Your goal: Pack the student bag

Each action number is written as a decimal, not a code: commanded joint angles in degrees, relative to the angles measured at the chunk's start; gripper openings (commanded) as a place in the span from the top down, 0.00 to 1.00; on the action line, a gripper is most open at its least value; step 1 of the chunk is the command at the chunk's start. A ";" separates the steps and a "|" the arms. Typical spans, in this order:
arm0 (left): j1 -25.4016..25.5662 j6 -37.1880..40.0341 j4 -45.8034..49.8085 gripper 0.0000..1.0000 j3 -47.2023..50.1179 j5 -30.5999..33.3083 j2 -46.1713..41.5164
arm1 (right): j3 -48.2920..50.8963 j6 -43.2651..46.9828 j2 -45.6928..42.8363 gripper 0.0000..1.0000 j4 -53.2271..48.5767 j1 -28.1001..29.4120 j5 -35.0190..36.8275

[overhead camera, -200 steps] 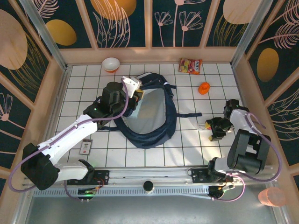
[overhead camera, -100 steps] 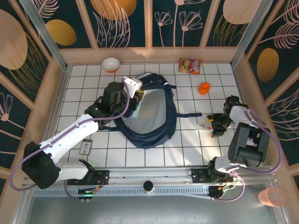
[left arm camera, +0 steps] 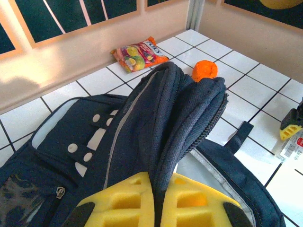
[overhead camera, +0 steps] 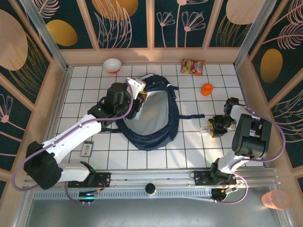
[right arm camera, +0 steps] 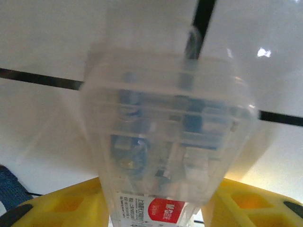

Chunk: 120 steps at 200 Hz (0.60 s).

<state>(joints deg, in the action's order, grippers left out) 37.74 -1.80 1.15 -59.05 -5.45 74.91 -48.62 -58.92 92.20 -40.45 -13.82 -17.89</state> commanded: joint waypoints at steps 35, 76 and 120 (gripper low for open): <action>0.14 -0.53 -5.54 1.00 -2.68 0.04 -1.13 | -0.21 1.74 -0.10 0.64 -0.34 1.56 -0.79; 0.12 -1.49 -6.24 1.00 -2.21 -0.05 -2.18 | -8.13 -1.85 -6.93 0.64 -6.81 9.24 -1.35; 0.07 -1.72 -7.04 1.00 -1.78 0.40 -3.20 | -18.48 -13.11 -8.63 0.64 -6.24 27.42 -2.05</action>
<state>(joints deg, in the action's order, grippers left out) 37.74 -2.26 1.08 -59.05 -5.28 74.50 -63.26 -63.99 84.99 -45.32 5.80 -18.50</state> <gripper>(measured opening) 0.049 0.387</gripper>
